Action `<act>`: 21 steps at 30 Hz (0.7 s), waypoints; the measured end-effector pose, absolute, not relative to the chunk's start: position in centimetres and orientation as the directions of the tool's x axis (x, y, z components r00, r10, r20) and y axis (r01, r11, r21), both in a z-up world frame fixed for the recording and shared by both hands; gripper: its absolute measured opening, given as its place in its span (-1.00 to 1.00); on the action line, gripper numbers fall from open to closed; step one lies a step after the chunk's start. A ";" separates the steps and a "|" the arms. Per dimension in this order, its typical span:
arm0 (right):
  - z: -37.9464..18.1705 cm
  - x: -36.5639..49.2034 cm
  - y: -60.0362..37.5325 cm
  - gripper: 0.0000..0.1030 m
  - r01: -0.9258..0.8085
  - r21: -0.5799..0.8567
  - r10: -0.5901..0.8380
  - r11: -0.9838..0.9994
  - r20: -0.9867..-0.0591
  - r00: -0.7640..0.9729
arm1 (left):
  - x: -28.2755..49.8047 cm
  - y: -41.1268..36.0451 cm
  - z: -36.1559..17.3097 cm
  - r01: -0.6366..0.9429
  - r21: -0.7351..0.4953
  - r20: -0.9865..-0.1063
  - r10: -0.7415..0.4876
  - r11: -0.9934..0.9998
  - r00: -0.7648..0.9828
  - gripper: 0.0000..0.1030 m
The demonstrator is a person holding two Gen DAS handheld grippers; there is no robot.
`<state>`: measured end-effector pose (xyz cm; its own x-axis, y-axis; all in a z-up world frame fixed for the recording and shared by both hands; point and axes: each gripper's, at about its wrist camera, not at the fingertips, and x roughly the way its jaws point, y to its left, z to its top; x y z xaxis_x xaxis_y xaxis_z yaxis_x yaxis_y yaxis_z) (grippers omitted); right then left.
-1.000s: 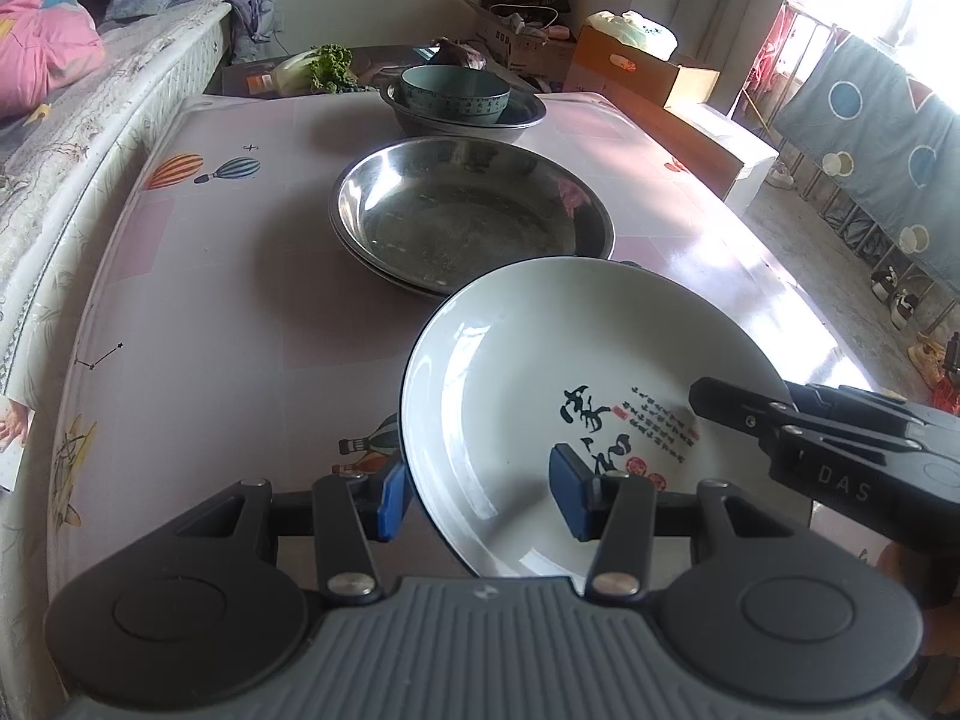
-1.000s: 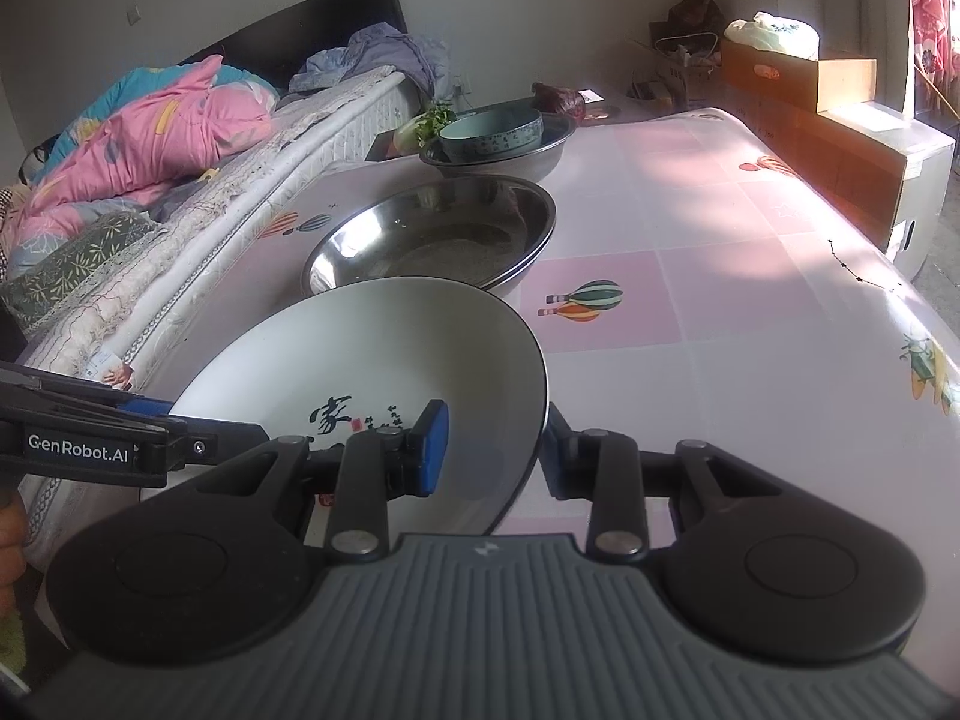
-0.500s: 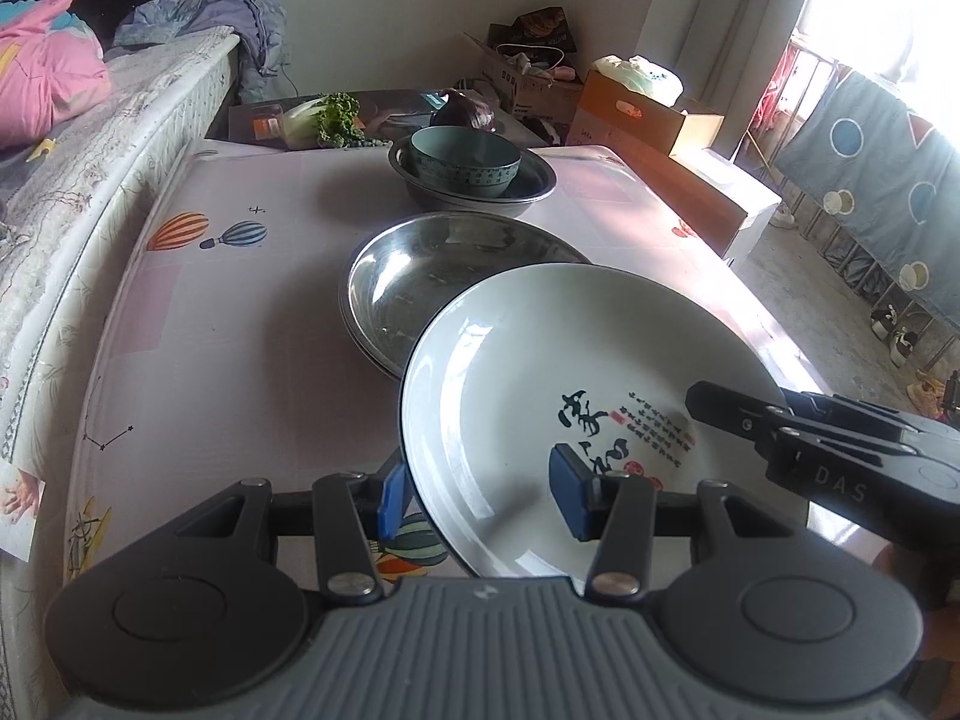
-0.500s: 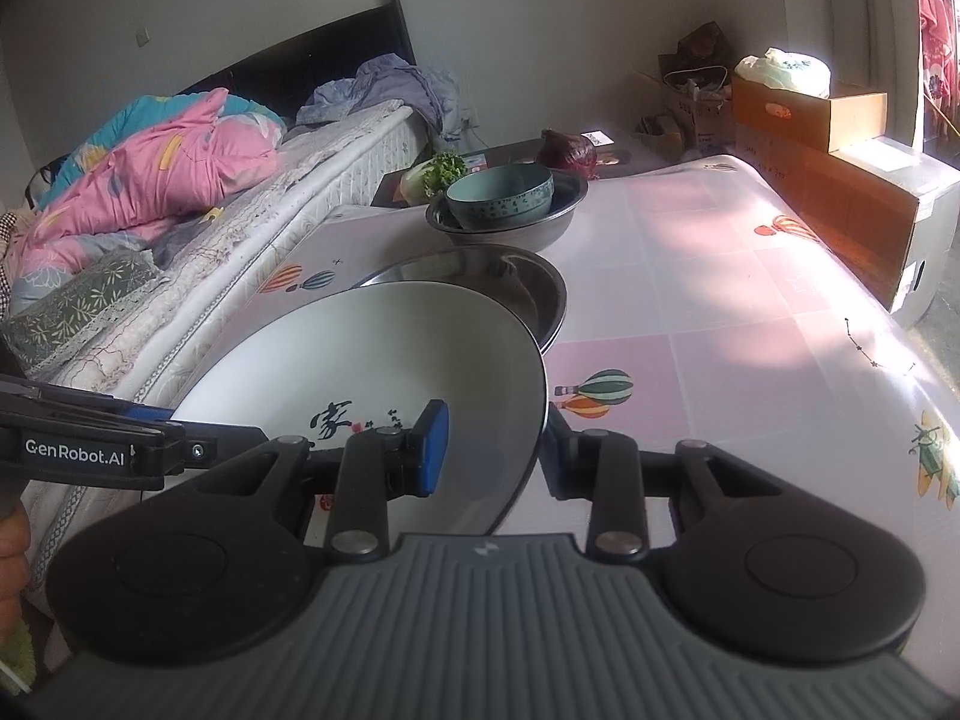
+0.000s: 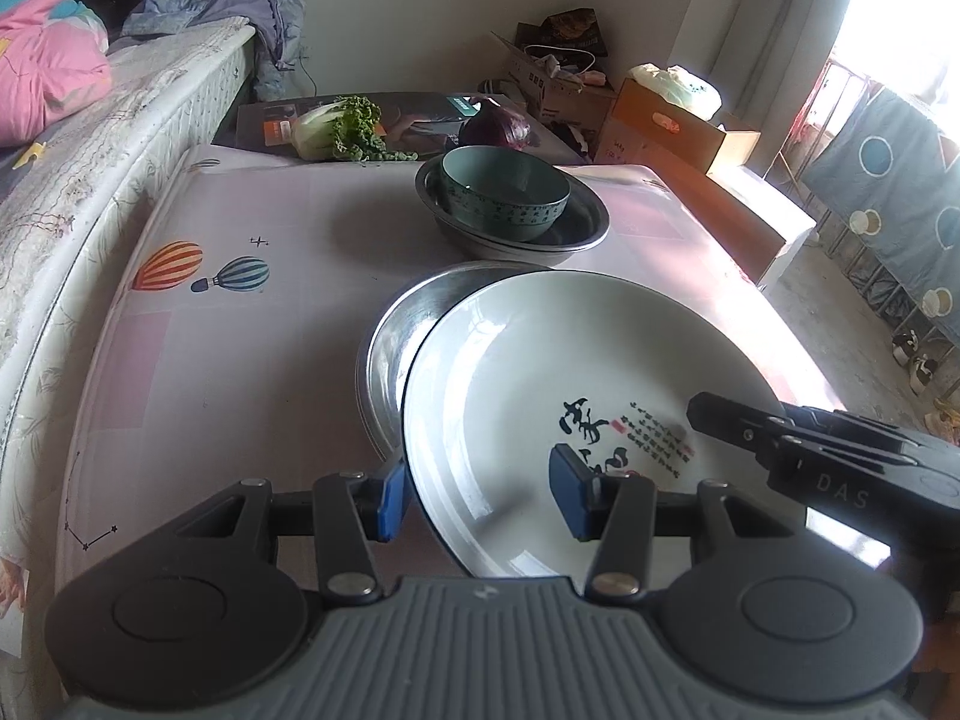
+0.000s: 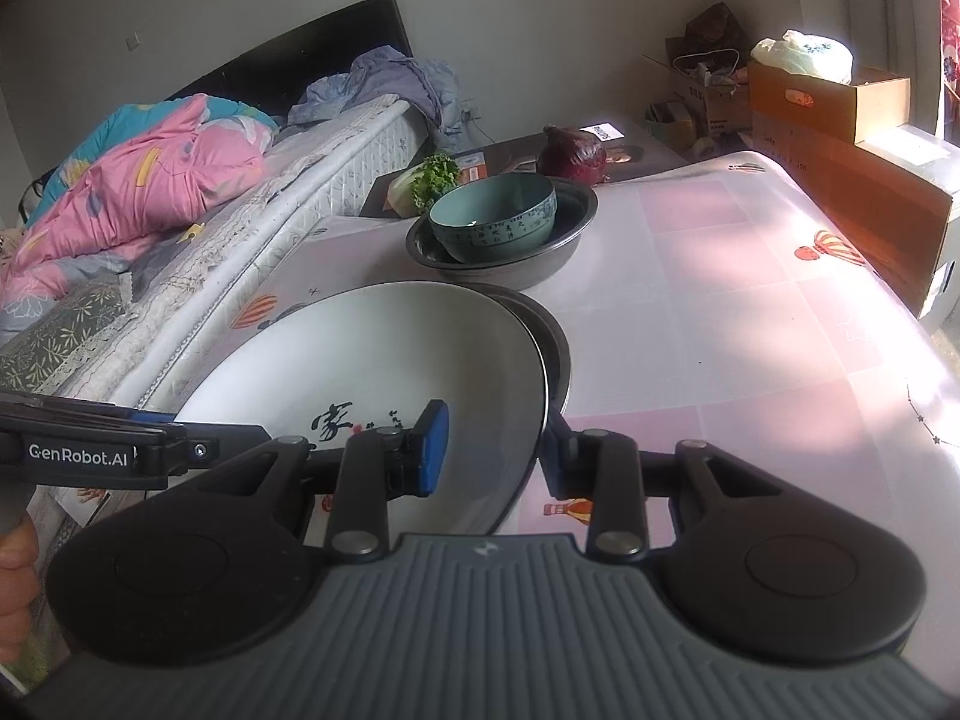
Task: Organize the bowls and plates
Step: 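Carry the white ceramic plate with both grippers over the steel plate stack, then lower the white ceramic plate onto the steel plates and open both grippers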
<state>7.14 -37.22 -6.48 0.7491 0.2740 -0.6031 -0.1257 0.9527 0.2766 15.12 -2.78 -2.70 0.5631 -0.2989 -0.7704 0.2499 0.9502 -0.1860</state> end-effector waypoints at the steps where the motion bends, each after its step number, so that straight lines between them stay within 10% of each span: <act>1: -6.7 7.7 -37.2 -0.38 -0.125 0.280 0.277 0.952 -0.608 0.744 | 15.5 -2.8 -2.9 0.246 -0.188 -0.773 -0.298 0.951 0.560 -0.05; 21: -7.6 10.3 -37.8 -0.39 -0.121 0.257 0.255 0.959 -0.595 0.762 | 17.5 -2.3 -3.2 0.239 -0.174 -0.753 -0.285 0.955 0.592 0.02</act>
